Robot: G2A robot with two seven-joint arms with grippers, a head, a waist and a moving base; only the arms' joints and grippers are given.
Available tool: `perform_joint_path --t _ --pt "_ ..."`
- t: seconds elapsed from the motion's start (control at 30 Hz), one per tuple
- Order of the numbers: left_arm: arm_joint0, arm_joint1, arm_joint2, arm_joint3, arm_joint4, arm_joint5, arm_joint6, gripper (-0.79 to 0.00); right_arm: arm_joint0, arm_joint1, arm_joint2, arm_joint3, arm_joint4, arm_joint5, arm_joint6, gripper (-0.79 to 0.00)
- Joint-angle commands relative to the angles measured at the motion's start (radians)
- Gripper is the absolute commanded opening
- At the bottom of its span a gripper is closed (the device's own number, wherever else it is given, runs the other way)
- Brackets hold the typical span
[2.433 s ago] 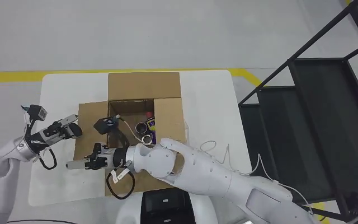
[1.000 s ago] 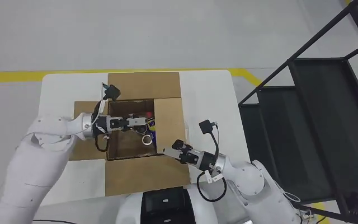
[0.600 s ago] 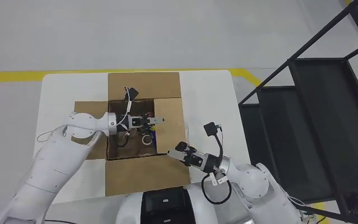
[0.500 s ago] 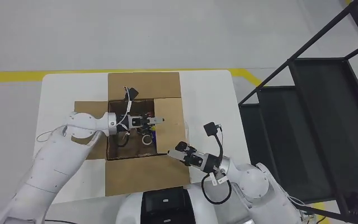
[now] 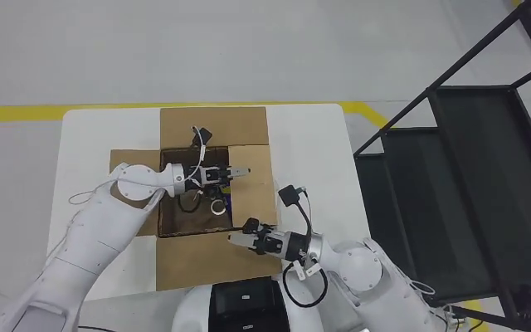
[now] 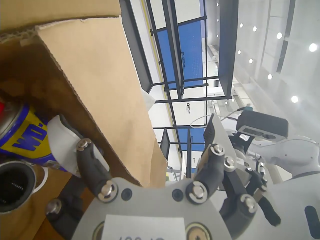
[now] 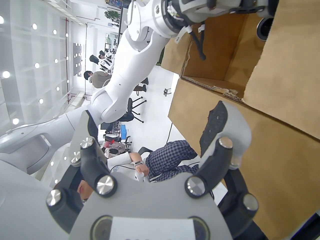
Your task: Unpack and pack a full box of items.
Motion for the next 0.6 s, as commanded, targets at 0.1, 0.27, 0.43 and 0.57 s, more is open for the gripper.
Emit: perform_joint_path --t 0.1,0.27,0.43,0.57 --pt "-0.054 -0.041 0.032 0.057 -0.088 -0.077 0.0 0.0 0.01 0.003 -0.023 -0.014 -0.012 0.016 0.02 0.0" --pt "-0.078 -0.052 0.001 0.051 -0.251 -0.12 -0.112 0.0 -0.001 0.009 -0.039 -0.06 -0.028 0.022 0.042 0.0" --pt "-0.101 -0.063 -0.003 0.023 -0.323 -0.095 -0.191 0.0 -0.014 0.016 -0.038 -0.113 -0.106 0.043 0.015 0.0" --pt "-0.123 -0.092 0.047 0.01 -0.35 -0.074 -0.216 0.0 -0.05 0.018 -0.03 -0.152 -0.231 0.139 -0.097 0.0"
